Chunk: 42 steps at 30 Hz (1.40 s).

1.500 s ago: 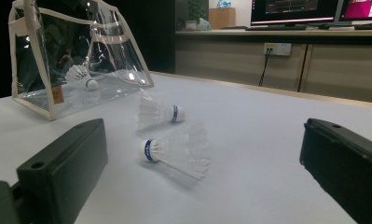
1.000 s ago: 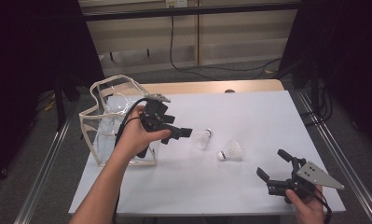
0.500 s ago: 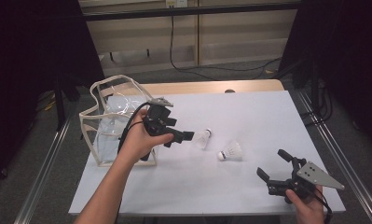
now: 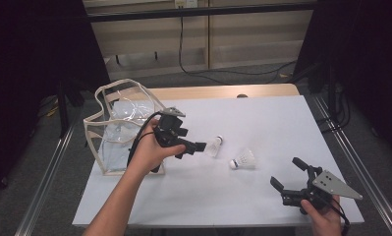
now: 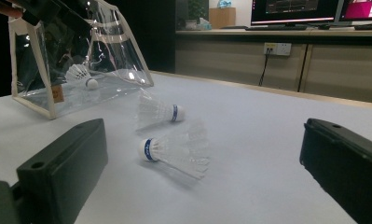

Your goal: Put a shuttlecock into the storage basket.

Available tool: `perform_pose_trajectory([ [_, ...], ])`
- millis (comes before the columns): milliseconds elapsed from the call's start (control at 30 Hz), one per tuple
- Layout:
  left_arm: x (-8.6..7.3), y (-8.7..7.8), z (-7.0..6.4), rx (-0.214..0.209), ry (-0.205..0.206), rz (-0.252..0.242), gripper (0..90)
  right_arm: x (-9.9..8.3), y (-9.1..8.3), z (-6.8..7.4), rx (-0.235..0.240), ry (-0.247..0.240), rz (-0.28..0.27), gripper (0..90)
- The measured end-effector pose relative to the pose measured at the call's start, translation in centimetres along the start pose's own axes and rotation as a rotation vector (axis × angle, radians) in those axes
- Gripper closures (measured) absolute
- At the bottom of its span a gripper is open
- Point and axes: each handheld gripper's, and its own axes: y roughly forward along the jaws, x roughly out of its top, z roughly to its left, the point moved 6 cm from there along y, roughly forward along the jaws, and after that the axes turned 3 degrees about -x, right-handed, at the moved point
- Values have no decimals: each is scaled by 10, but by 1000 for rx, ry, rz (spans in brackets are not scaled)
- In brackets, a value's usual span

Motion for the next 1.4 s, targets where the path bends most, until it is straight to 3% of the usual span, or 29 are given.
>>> perform_pose_trajectory([
  [967,-13,26,-2,-15,-7,14,102,0,0,0,-1,-1,0,8],
  [1400,-19,39,0,-2,-14,24,99,1,0,0,-2,1,-4,8],
])
